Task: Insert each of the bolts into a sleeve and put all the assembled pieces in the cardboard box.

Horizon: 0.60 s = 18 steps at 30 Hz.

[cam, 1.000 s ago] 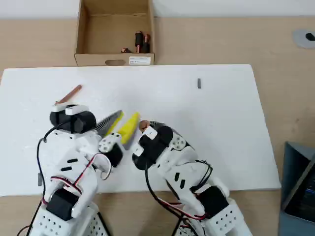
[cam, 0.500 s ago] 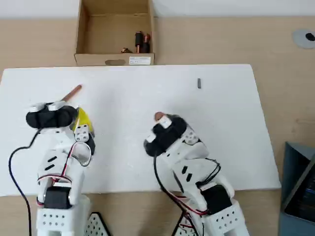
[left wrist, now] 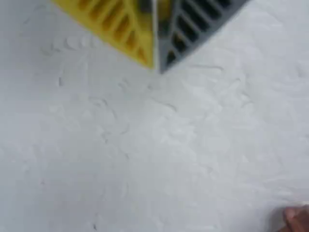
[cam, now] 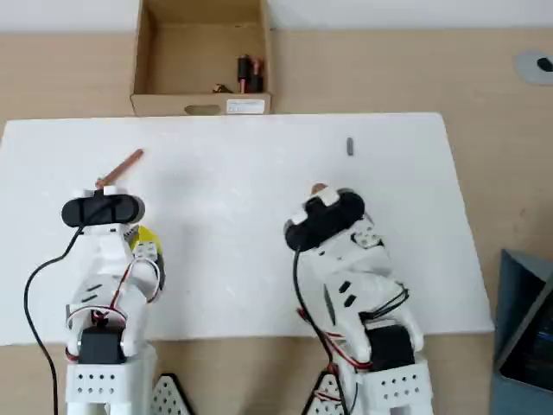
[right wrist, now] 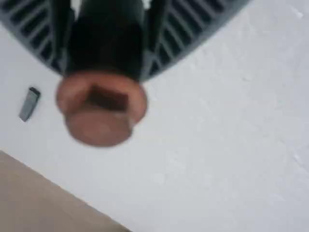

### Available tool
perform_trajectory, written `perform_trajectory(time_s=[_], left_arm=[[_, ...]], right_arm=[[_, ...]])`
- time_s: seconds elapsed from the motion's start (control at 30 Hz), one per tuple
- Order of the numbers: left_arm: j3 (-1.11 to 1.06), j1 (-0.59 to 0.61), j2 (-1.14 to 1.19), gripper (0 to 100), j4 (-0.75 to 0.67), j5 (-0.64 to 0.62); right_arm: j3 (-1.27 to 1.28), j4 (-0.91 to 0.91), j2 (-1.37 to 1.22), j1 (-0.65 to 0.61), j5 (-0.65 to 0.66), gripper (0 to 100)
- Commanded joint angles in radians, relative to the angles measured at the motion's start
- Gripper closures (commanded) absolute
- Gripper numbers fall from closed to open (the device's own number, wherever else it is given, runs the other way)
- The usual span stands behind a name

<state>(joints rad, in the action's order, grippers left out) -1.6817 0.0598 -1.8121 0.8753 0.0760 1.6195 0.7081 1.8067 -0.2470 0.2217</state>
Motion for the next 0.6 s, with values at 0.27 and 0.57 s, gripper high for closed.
perform_trajectory(time_s=[0.27, 0.57], left_arm=[[-0.011, 0.014, -0.002, 100, 0.025, 0.0], [-0.011, 0.167, -0.002, 100, 0.023, -0.161]], right_arm=[[0.068, -0.02, 0.113, 0.025, -0.061, 98.9], [0.064, -0.02, 0.11, 0.022, -0.072, 98.9]])
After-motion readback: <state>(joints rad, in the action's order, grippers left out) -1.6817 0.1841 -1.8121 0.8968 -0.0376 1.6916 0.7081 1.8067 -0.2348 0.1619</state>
